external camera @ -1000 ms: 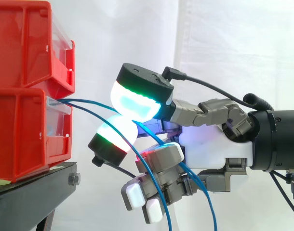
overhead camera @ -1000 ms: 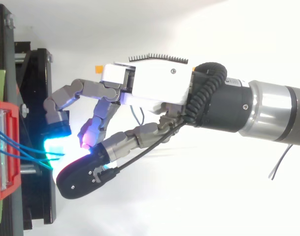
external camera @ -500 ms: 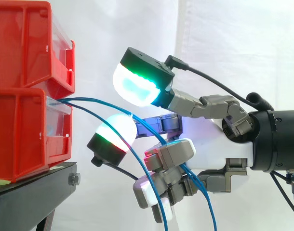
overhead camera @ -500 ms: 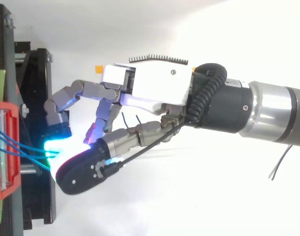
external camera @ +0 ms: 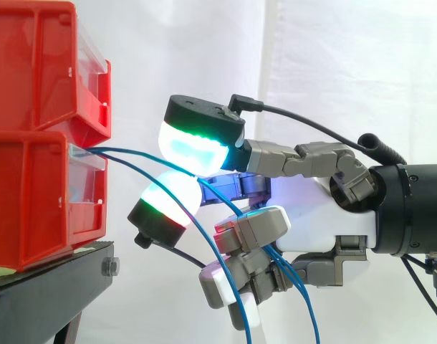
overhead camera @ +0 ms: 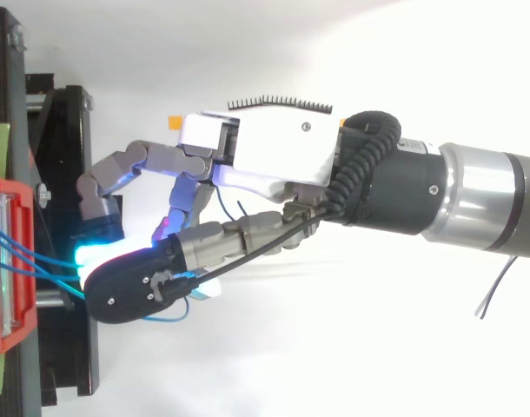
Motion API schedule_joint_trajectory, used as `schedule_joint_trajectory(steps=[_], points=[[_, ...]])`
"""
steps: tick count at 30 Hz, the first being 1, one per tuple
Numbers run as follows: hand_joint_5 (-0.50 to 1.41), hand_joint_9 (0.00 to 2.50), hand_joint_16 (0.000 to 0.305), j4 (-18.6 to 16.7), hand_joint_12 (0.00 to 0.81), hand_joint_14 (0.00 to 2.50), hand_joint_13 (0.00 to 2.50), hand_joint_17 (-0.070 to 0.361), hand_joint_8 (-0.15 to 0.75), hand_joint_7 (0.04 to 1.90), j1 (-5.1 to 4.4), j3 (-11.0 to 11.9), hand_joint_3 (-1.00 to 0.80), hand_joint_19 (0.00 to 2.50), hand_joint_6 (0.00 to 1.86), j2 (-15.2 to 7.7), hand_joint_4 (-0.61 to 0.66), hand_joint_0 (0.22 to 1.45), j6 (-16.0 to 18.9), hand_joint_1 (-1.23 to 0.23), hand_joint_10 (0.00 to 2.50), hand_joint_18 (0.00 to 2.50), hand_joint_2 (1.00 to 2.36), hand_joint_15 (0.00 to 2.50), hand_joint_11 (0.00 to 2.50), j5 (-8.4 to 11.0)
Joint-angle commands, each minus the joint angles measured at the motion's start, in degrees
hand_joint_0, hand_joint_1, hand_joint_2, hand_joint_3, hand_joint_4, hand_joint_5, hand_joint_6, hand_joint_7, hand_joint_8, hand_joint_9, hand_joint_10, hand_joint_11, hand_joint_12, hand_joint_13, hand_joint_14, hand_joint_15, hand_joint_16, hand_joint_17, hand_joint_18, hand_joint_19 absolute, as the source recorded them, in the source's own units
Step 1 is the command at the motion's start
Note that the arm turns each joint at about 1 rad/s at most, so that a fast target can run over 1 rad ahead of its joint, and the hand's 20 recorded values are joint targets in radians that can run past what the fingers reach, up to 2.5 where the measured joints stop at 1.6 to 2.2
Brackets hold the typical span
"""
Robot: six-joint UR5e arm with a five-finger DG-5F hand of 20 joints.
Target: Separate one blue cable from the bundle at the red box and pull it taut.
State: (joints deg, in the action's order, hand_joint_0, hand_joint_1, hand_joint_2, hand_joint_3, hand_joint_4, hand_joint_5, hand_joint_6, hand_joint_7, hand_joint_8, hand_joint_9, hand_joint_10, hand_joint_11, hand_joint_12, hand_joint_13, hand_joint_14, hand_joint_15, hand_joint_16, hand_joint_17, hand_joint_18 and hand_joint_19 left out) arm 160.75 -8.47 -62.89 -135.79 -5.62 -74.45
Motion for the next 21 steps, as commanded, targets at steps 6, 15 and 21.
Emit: schedule_joint_trajectory(steps=[6, 15, 21], points=[[-0.18, 1.37, 0.050, 0.0, 0.394, 0.03, 1.17, 0.111, 0.314, 1.21, 0.03, 0.1, -0.18, 0.70, 0.84, 0.0, 0.00, 0.67, 0.0, -0.84, 0.03, 1.06, 1.02, 0.69, 1.48, 0.00], [-0.19, 1.41, 0.045, 0.4, 0.370, 0.03, 1.14, 0.102, 0.317, 1.43, 0.03, 0.1, -0.46, 0.71, 0.91, 0.0, -0.09, 0.85, 0.0, -0.91, 0.02, 0.94, 1.00, 0.69, 1.56, -0.08], [-0.17, 1.46, 0.044, 0.5, 0.366, 0.02, 1.18, 0.098, 0.316, 1.43, -0.06, 0.1, -0.50, 0.66, 0.91, 0.0, -0.07, 0.82, 0.0, -0.92, 0.02, 1.00, 1.00, 0.69, 1.61, -0.08]])
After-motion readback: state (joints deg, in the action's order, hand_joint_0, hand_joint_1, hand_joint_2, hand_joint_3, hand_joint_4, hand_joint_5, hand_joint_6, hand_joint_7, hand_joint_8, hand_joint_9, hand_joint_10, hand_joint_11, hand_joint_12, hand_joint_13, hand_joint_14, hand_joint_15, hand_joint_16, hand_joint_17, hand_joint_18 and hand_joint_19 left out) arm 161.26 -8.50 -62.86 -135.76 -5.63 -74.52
